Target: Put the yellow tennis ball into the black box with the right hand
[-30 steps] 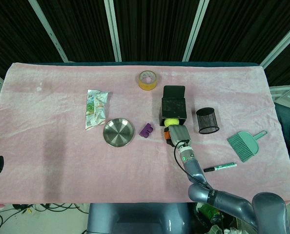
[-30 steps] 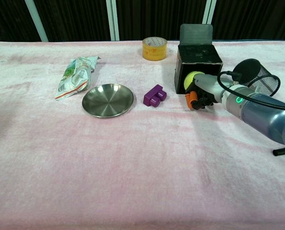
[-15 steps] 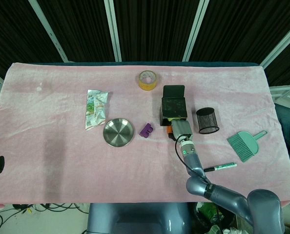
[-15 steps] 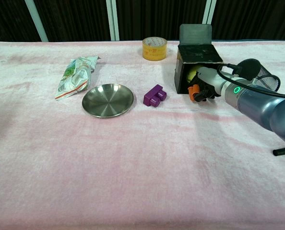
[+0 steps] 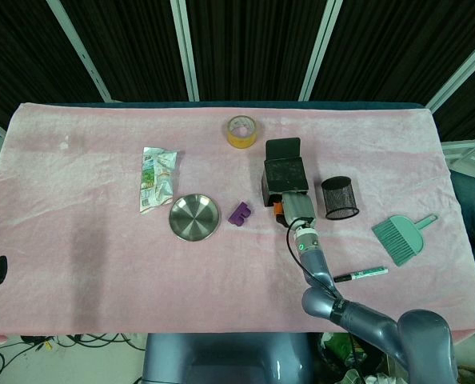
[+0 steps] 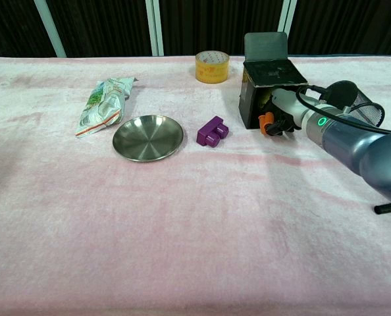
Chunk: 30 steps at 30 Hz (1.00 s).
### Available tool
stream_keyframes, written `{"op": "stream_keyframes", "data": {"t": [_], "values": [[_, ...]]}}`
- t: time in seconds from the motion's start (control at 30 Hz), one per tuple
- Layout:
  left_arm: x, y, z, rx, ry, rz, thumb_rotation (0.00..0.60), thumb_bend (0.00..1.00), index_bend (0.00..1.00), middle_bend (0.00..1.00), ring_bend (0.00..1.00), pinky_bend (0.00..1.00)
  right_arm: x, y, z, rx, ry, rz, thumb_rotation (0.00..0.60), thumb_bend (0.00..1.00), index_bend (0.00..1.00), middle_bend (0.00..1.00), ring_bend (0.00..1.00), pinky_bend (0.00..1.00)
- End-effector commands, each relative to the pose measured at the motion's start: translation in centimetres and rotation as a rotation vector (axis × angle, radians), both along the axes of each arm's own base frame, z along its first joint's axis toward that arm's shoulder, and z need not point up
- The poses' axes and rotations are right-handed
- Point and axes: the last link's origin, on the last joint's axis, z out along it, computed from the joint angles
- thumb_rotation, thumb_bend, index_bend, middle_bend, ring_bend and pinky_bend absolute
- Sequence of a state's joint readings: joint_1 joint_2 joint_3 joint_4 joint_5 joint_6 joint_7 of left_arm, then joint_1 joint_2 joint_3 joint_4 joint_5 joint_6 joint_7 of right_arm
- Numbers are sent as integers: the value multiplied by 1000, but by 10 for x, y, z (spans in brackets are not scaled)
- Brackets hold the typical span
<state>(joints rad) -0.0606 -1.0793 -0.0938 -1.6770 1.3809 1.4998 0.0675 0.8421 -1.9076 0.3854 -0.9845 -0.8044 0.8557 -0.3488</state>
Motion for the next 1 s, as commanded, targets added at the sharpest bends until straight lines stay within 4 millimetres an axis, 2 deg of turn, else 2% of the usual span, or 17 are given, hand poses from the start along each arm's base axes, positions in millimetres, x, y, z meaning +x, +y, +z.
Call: {"op": "stream_keyframes", "data": {"t": [0.03, 0.1, 0.2, 0.3, 0.33, 0.4, 0.47, 0.53, 0.67, 0.73, 0.83, 0.9, 1.0], "values": [[0, 0, 0, -2, 1, -1, 600, 484, 133, 72, 17, 0, -2, 6, 4, -6, 8, 3, 600, 729, 1000, 861, 863, 1000], [0, 0, -1, -4, 2, -1, 600, 484, 133, 73, 17, 0, -5, 13, 7, 1, 9, -5, 600, 709, 1000, 830, 833, 989], [0, 0, -2, -8, 3, -1, 600, 485, 133, 73, 17, 0, -7, 29, 13, 42, 1, -25, 600, 670, 969, 683, 720, 891], [1, -1, -3, -12, 4, -3, 600, 485, 133, 73, 16, 0, -8, 52, 27, 131, -21, -62, 600, 603, 763, 436, 520, 712], [1, -1, -3, -12, 4, -4, 600, 485, 133, 73, 16, 0, -8, 58, 31, 152, -27, -70, 600, 570, 667, 348, 445, 640], [1, -2, -3, -13, 4, -5, 600, 485, 133, 72, 17, 0, -5, 71, 48, 187, -50, -82, 600, 511, 552, 256, 362, 554], [2, -2, -3, -13, 4, -7, 600, 485, 134, 72, 17, 0, -2, 81, 63, 189, -64, -75, 600, 377, 389, 137, 241, 423], [2, -2, -3, -12, 3, -9, 600, 485, 133, 73, 17, 0, -1, 96, 82, 181, -80, -56, 600, 297, 295, 74, 166, 341], [3, -3, -3, -11, 4, -12, 600, 485, 133, 72, 17, 0, -6, 127, 118, 144, -83, 4, 600, 216, 179, 17, 114, 270], [3, -2, -3, -9, 3, -14, 600, 485, 133, 72, 16, 0, -19, 151, 148, 29, -32, 63, 600, 186, 148, 6, 97, 248], [4, -2, -3, -8, 2, -15, 600, 485, 133, 72, 17, 0, -34, 174, 162, -70, -2, 129, 600, 140, 111, 0, 70, 227], [4, -2, -4, -9, 4, -19, 600, 485, 133, 72, 17, 0, -55, 193, 173, -170, 42, 168, 600, 127, 99, 0, 65, 218], [5, -3, -4, -12, 7, -23, 600, 485, 133, 72, 17, 0, -75, 213, 174, -250, 76, 215, 600, 127, 94, 0, 65, 215]]}}
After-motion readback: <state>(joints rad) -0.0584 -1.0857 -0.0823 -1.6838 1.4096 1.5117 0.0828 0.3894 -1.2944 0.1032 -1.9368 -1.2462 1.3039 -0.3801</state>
